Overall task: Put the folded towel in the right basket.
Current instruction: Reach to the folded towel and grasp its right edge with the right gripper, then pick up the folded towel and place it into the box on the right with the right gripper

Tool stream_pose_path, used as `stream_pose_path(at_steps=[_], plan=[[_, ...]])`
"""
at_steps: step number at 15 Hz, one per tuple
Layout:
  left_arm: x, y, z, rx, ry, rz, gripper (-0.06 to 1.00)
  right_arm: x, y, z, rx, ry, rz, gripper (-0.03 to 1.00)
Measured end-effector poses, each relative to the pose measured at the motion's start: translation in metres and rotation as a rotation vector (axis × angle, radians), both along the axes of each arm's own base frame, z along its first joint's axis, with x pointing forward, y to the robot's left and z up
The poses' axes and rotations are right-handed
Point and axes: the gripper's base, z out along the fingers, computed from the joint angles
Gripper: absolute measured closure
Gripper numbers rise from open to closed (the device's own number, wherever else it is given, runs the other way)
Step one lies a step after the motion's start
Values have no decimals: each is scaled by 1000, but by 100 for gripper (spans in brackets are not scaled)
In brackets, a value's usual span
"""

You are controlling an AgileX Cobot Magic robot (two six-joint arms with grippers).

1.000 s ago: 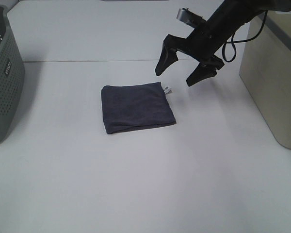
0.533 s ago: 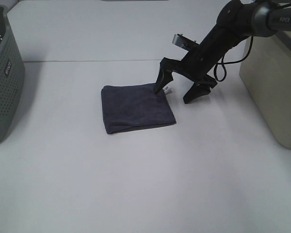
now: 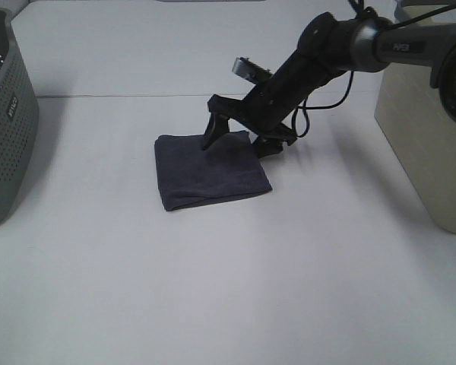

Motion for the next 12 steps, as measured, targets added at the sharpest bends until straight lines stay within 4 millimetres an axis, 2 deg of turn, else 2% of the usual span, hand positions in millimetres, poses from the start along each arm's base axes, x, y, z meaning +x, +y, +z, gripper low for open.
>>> stream_pose_path(at_steps=[2, 4, 5, 6, 9, 10, 11, 12], plan=[[0, 0, 0, 0, 0, 0, -5, -10, 33, -6, 4, -36, 6, 32], [0, 0, 0, 0, 0, 0, -5, -20, 55, -13, -4, -67, 22, 69], [0, 0, 0, 0, 0, 0, -5, -22, 61, -16, 4, -63, 22, 86], [0, 0, 0, 0, 0, 0, -5, -23, 62, -16, 12, -58, 16, 91], [0, 0, 0, 0, 0, 0, -5, -22, 62, -10, 12, -47, 39, 91], [0, 0, 0, 0, 0, 0, -5, -21, 62, 2, 8, -43, 75, 91], [0, 0, 0, 1, 0, 1, -5, -18, 60, 26, 16, -55, 108, 91], [0, 0, 0, 2, 0, 1, -5, -11, 54, 64, 37, -104, 126, 91]])
